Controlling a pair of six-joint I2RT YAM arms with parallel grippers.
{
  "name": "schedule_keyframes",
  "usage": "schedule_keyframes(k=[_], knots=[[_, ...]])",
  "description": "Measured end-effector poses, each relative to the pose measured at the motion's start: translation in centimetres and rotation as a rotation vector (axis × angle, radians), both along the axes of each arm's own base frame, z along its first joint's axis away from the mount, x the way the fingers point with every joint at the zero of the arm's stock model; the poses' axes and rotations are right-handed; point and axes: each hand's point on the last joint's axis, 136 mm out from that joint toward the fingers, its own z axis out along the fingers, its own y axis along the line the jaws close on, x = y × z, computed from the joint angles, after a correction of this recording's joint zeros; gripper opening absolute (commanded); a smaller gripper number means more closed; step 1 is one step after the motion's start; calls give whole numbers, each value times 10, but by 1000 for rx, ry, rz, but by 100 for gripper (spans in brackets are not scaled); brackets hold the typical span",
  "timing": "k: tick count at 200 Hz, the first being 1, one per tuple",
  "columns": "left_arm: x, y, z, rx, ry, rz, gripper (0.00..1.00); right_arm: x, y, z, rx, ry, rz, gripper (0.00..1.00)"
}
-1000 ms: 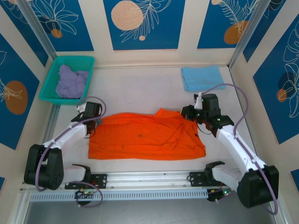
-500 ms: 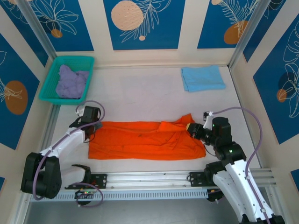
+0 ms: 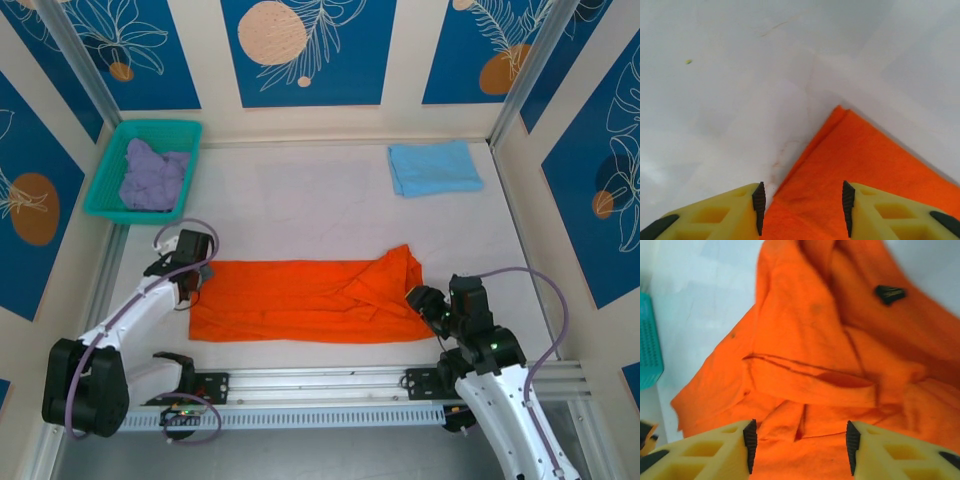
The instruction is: Fold and stack the t-shirts
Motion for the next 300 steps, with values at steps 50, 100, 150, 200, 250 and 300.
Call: schedule_keyframes(k=[50, 100, 150, 200, 250, 300], knots=[[38, -70, 12, -20, 22, -269, 33, 32, 7, 1, -97, 129, 57, 27], [52, -80, -46, 26, 206, -299, 30, 116, 35, -11, -214, 249, 188, 19], [74, -59, -61, 79, 225, -208, 28, 168, 29, -57, -228, 375, 158, 19], [84, -42, -60, 92, 220, -106, 26, 185, 0, -78, -141, 454, 41, 23], [82, -38, -60, 88, 220, -65, 34, 201, -16, -76, -25, 449, -38, 42], [83, -42, -48, 51, 200, -91, 56, 199, -22, -47, -25, 355, -49, 54]])
